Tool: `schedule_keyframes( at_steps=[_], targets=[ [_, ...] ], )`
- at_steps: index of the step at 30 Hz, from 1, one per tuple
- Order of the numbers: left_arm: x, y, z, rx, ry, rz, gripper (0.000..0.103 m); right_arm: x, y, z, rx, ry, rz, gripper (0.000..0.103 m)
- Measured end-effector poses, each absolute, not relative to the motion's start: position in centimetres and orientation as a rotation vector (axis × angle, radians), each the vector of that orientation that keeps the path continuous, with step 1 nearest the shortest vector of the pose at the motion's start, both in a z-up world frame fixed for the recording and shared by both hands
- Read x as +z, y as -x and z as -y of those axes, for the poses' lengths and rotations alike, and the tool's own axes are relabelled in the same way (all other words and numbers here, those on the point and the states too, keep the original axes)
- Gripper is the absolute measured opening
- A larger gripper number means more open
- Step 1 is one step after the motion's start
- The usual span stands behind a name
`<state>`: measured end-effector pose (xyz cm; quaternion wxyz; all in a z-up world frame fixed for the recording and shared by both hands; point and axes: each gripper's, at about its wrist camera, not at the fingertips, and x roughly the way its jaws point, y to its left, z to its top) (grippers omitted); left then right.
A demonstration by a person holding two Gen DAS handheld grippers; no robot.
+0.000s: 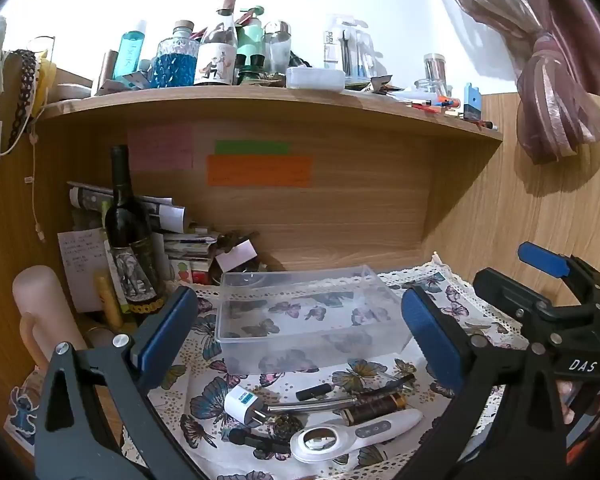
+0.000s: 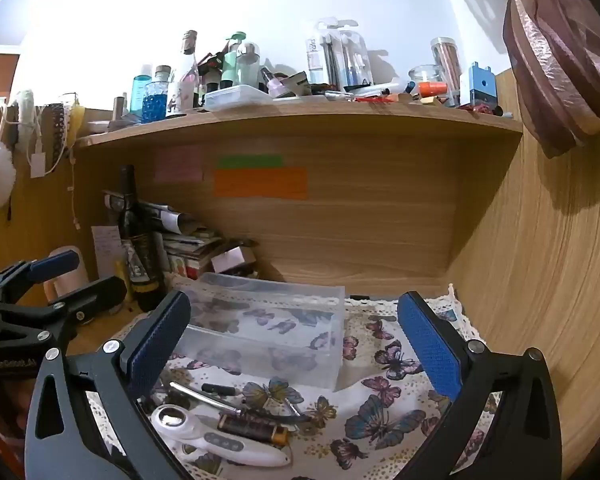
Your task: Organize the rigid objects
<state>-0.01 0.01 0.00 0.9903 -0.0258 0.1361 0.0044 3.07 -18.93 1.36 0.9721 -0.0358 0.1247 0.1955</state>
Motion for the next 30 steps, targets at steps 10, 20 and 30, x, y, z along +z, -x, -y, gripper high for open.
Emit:
schedule_keyframes(
  at_steps=[10,20,30],
  targets=[
    [0.18,0.17,0.07,0.023,0.056,-0.254,0.103,1.28,-2.97,19.02,0.396,0.068,-0.254,0.103],
    [0.42,0.68,0.47,0.011,0.043,-0.24,0.103,1.34,-2.83,19.05,0.398,0.063,-0.256,0.103],
    [0.48,0.71,0.55,0.009,0.044,-0.24,0.103,1.52,-2.59,19.07,0.398,0.062,-0.254,0.103]
  ],
)
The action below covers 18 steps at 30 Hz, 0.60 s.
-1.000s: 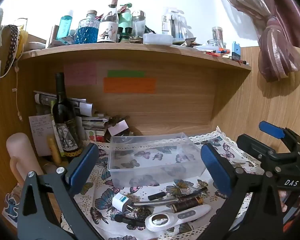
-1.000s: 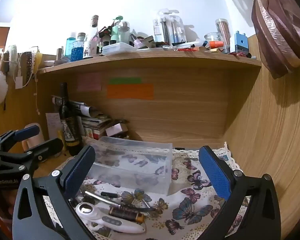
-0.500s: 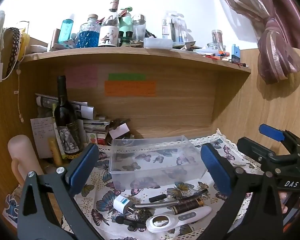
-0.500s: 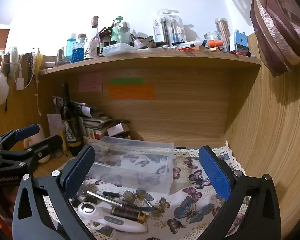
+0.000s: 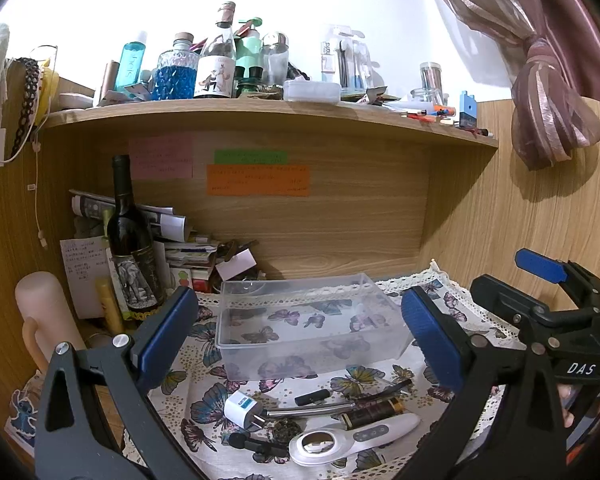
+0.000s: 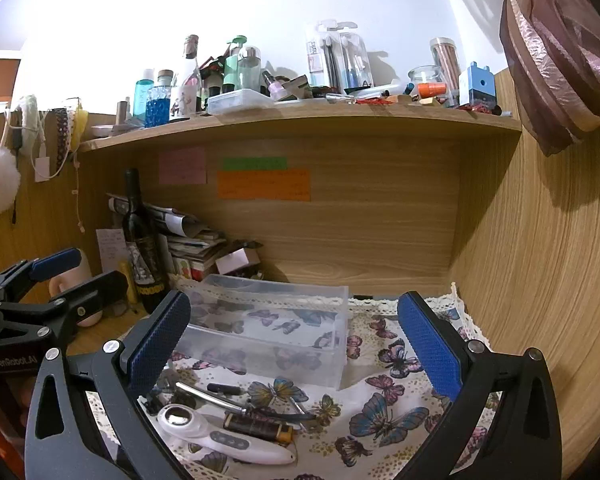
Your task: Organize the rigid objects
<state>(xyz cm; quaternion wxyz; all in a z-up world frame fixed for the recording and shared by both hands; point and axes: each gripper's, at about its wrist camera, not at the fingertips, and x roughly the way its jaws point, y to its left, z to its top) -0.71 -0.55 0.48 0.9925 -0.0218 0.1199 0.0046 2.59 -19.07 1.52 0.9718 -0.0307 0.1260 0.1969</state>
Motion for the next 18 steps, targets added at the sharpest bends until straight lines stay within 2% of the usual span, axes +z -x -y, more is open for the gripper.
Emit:
schedule_keyframes(
  at_steps=[18],
  targets=[
    [1.04,0.91,0.95,0.006,0.035,-0.23,0.103,1.7,-2.52,18.99,0.4,0.058,-0.253,0.103]
  ],
)
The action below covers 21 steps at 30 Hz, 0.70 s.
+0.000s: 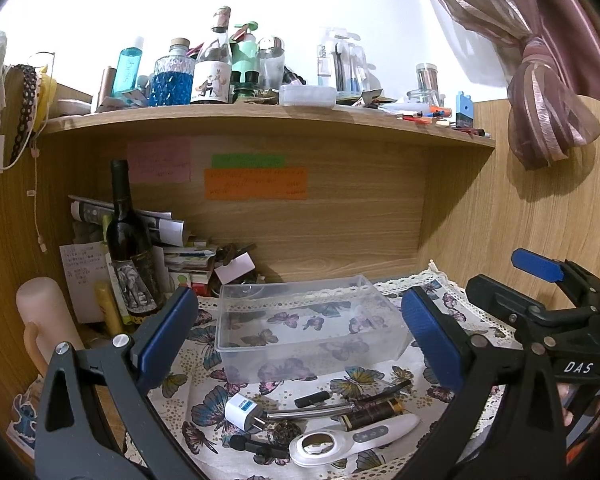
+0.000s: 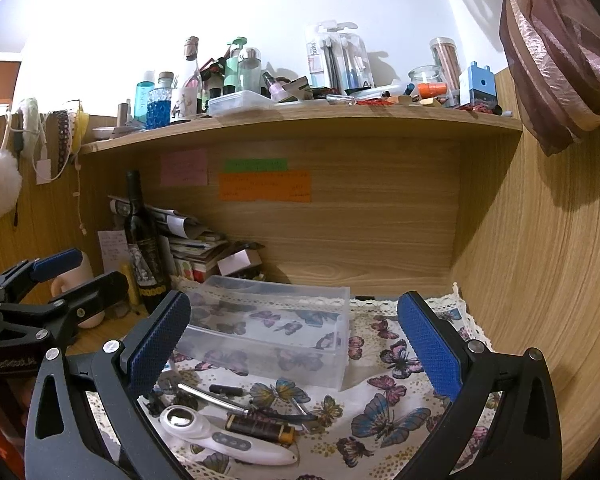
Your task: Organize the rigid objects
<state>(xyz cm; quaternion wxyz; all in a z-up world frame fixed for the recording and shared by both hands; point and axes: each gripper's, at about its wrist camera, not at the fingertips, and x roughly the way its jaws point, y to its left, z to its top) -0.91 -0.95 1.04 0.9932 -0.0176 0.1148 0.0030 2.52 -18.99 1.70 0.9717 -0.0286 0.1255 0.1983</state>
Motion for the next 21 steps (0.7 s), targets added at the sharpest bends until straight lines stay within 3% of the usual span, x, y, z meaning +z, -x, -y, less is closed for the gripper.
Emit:
schedule_keyframes(
  at_steps=[21],
  targets=[
    [0.98,0.91,1.06,0.004,0.038,-0.233,0.103,1.71,-2.43,19.03,0.399,0.052,-0.252,0.103]
  ],
)
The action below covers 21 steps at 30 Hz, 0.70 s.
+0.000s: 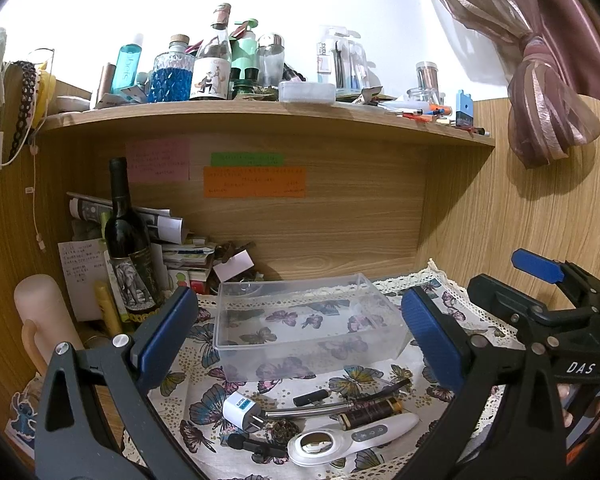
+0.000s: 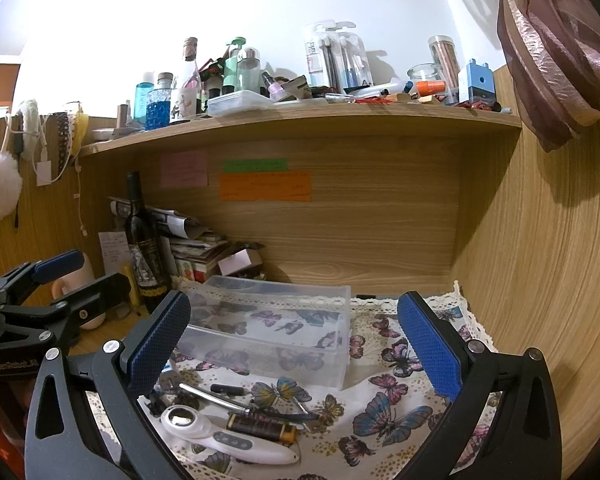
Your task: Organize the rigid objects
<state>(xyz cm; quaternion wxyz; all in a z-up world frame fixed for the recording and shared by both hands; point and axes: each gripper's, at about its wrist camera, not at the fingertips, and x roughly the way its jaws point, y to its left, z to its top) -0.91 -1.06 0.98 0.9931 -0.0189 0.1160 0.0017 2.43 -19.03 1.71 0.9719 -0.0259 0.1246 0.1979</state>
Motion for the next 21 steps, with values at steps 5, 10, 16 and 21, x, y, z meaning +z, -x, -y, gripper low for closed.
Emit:
schedule_keyframes(
  at_steps=[5,10,16,21],
  targets=[
    [0.94,0.92,1.07,0.004,0.037,-0.233,0.103,1.8,-2.28,18.95,0.4,0.051,-0.253,0.103],
    [0.82,0.86,1.11,0.003,0.039,-0.234,0.103,1.81,-2.31,18.93,0.402,0.052,-0.254,0.103],
    [0.55,0.59,1.2,-0.005,0.042,-0.24,0.103,1.71,-2.28,18.82,0.398,0.054,-0.25,0.103],
    [0.22,0.34,1.03,-0.017,0.047,-0.244,0.103,1.38,-2.68,18.51,0.386,0.056,-0.258,0.103]
  ],
)
